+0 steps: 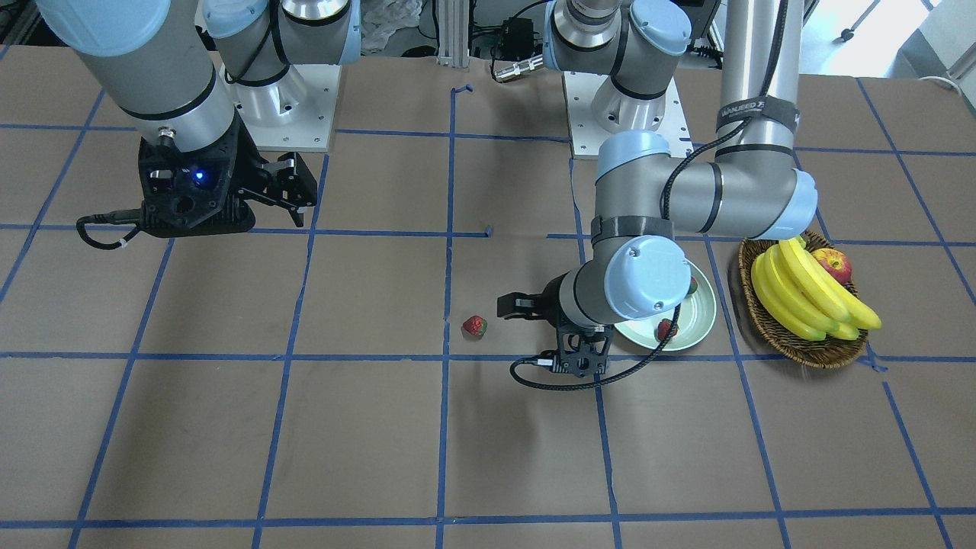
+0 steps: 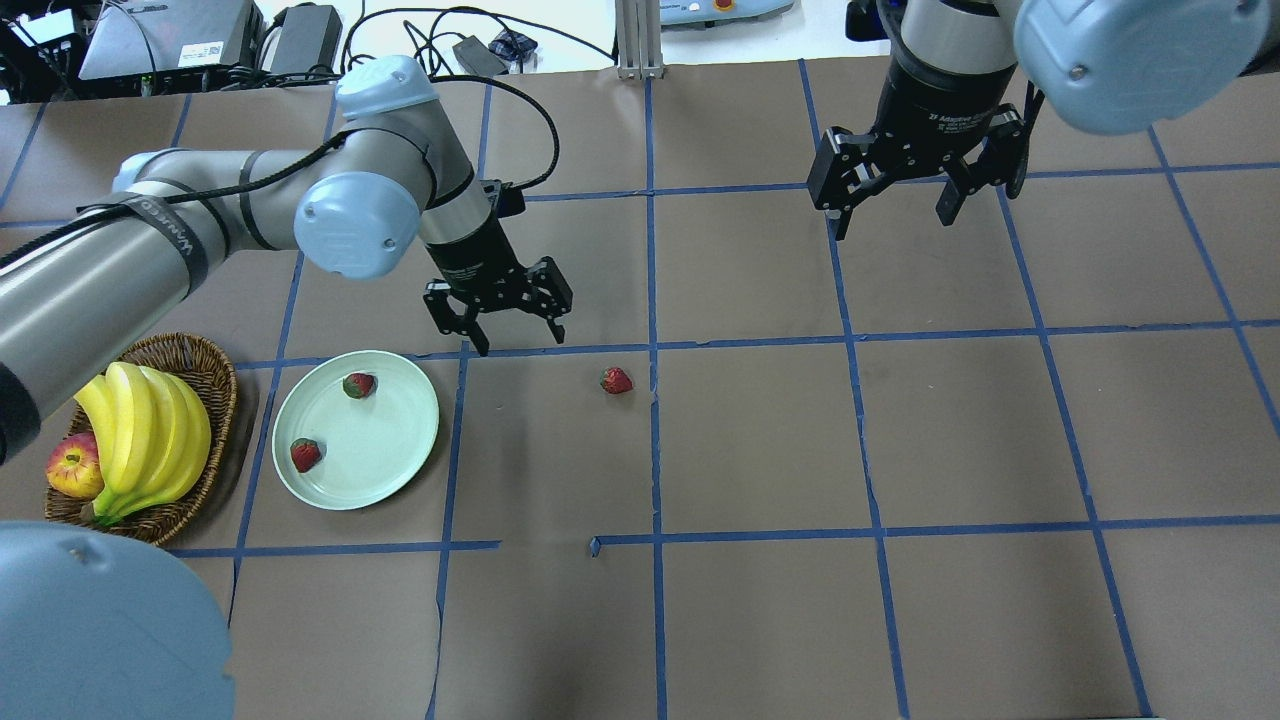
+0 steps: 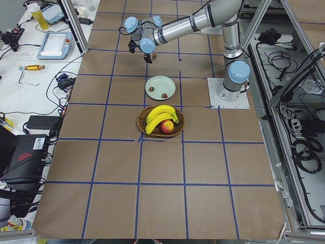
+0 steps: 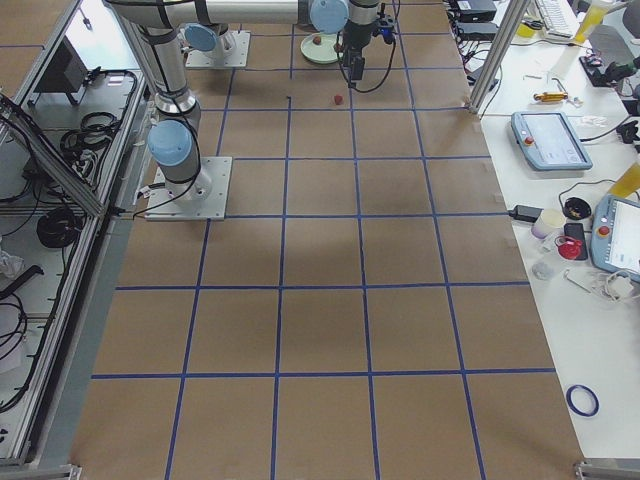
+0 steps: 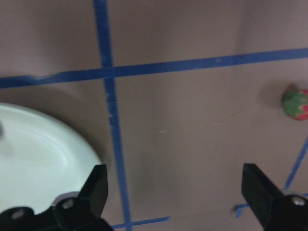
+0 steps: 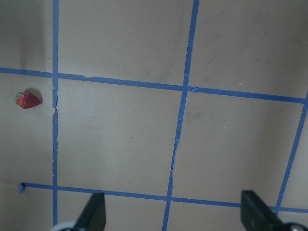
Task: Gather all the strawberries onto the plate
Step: 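Move the left gripper to the last strawberry and grasp it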
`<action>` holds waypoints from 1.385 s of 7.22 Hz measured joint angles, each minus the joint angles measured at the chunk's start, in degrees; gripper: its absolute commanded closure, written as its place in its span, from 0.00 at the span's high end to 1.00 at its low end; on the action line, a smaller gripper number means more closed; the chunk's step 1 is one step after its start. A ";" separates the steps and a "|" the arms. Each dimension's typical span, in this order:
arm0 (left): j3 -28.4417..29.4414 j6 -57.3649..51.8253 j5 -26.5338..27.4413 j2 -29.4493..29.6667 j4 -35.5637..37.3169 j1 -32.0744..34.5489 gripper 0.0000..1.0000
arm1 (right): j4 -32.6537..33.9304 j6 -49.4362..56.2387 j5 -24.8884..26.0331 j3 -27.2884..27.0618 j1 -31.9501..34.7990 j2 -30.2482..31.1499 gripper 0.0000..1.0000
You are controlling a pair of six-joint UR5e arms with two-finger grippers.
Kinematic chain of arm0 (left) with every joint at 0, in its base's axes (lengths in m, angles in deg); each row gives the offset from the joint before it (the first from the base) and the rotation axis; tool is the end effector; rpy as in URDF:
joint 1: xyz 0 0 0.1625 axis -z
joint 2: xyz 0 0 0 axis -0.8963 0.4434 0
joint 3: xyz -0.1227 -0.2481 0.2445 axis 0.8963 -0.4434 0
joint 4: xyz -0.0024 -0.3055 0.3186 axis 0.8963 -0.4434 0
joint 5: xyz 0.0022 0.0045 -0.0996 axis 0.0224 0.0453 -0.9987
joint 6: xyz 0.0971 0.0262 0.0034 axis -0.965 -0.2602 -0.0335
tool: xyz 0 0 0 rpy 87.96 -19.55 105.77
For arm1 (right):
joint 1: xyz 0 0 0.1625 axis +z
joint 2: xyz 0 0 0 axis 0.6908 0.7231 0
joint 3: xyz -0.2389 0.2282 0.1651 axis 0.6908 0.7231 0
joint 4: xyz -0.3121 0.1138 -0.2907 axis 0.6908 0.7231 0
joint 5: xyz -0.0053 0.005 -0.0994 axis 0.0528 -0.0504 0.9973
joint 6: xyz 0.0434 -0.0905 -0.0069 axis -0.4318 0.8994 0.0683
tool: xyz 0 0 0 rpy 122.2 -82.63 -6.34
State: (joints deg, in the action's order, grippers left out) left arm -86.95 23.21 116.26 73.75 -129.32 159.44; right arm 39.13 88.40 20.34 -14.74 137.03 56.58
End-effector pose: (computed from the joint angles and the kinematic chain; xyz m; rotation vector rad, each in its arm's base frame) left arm -0.2180 -0.5697 0.1646 0.0591 -2.8722 -0.4690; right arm 0.1660 -0.5469 0.4069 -0.1776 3.1291 0.1326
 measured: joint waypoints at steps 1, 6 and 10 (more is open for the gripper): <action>-0.15 3.25 -2.84 1.61 1.71 1.53 1.00 | 0.00 0.00 -0.02 0.00 0.00 0.01 1.00; -0.21 7.59 -7.48 7.08 5.83 4.04 0.00 | 0.00 0.00 -0.01 0.00 0.00 0.02 1.00; 0.96 6.97 -2.68 6.11 5.71 4.04 0.00 | 0.00 0.00 0.02 0.00 0.00 0.01 1.00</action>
State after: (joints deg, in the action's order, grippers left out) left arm -85.98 30.18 113.58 79.86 -123.61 163.48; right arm 39.14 88.40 20.37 -14.75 137.03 56.59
